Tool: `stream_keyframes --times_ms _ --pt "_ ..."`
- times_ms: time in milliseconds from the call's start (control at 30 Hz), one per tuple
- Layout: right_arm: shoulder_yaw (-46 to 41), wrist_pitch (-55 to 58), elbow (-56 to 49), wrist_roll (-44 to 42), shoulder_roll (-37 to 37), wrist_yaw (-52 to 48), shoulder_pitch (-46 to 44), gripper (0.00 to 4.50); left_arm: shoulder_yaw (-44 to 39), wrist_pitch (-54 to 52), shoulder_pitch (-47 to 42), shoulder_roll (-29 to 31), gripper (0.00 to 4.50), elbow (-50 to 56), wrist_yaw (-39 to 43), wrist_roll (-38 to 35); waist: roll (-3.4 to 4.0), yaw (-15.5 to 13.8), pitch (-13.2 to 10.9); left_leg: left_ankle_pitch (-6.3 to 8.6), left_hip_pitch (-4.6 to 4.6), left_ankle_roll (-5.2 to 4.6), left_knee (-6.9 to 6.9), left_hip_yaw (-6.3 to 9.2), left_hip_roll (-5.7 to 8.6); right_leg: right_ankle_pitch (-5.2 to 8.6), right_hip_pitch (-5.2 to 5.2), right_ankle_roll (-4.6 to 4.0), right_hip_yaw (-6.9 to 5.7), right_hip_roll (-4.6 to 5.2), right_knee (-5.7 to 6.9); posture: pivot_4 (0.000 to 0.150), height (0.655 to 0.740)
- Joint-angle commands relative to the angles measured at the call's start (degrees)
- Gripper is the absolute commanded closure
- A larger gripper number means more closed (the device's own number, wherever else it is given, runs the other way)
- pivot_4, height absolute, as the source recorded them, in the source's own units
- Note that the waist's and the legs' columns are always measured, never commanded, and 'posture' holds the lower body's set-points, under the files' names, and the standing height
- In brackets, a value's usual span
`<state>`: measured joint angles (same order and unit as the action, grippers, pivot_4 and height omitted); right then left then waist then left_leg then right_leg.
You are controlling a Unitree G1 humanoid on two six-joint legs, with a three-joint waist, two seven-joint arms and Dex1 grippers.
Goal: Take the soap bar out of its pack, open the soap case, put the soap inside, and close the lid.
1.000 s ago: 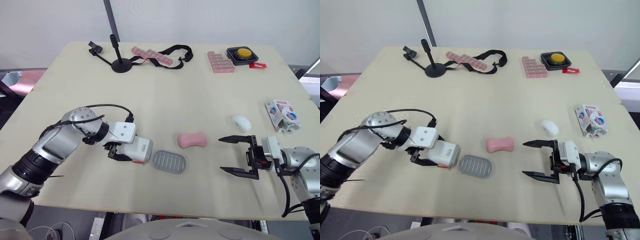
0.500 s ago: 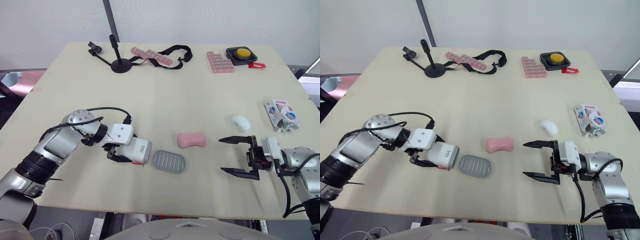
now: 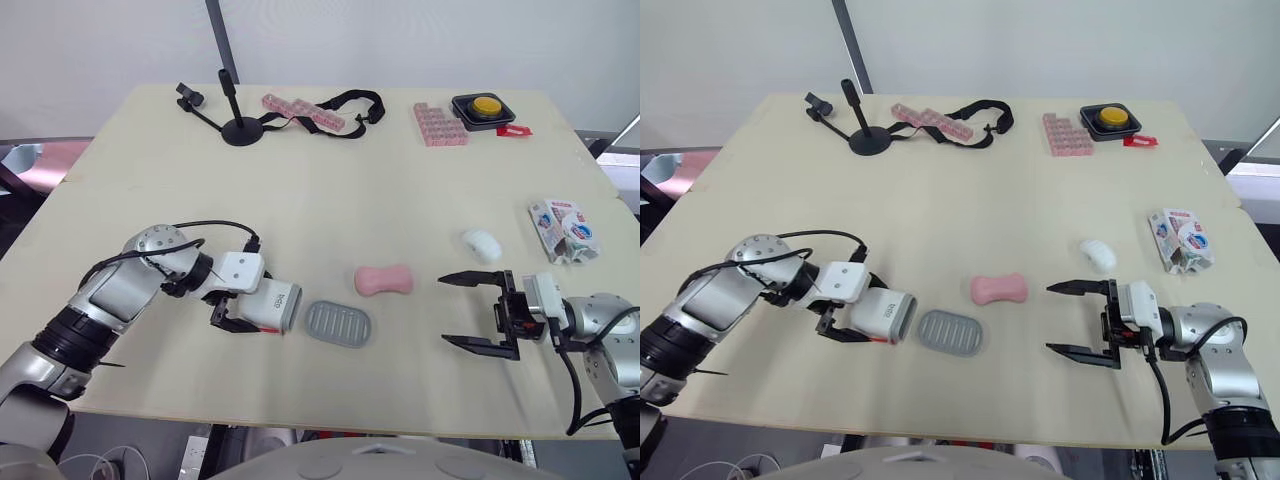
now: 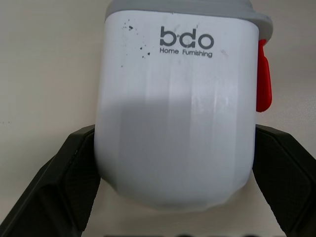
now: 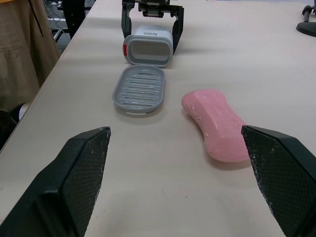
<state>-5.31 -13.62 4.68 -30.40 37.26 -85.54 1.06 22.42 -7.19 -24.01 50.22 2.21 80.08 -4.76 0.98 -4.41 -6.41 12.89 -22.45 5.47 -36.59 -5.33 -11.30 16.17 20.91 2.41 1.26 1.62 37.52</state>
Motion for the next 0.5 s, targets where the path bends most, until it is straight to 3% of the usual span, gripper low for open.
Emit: stream_keyframes --times_ms 33,267,500 --pt "-0.6 -0.5 -0.5 0.1 0.6 -0.1 -0.5 0.0 -2.6 1.2 0.1 1.5 0.01 -0.2 0.8 -0.4 0.0 0.0 0.0 0.0 0.0 0.0 0.0 0.0 0.0 0.0 0.0 0.0 0.0 0.0 0.0 0.15 0.7395" --pt "-0.3 0.0 -0.2 0.2 0.7 0.2 -1.1 0.0 -5.0 1.0 1.5 2.8 0.01 1.0 1.9 -2.6 0.0 0.1 0.0 0.0 0.0 0.0 0.0 0.0 0.0 0.0 0.0 0.0 -0.01 0.0 0.0 0.15 0.7395" --pt "0.3 2.6 -1.0 0.9 1.3 1.8 -3.2 0.0 -14.8 1.6 6.7 3.5 0.01 0.8 3.6 -12.5 0.0 0.1 0.0 0.0 -0.01 0.0 0.0 -0.01 0.0 0.0 0.02 0.0 -0.02 0.0 -0.01 0.15 0.7395"
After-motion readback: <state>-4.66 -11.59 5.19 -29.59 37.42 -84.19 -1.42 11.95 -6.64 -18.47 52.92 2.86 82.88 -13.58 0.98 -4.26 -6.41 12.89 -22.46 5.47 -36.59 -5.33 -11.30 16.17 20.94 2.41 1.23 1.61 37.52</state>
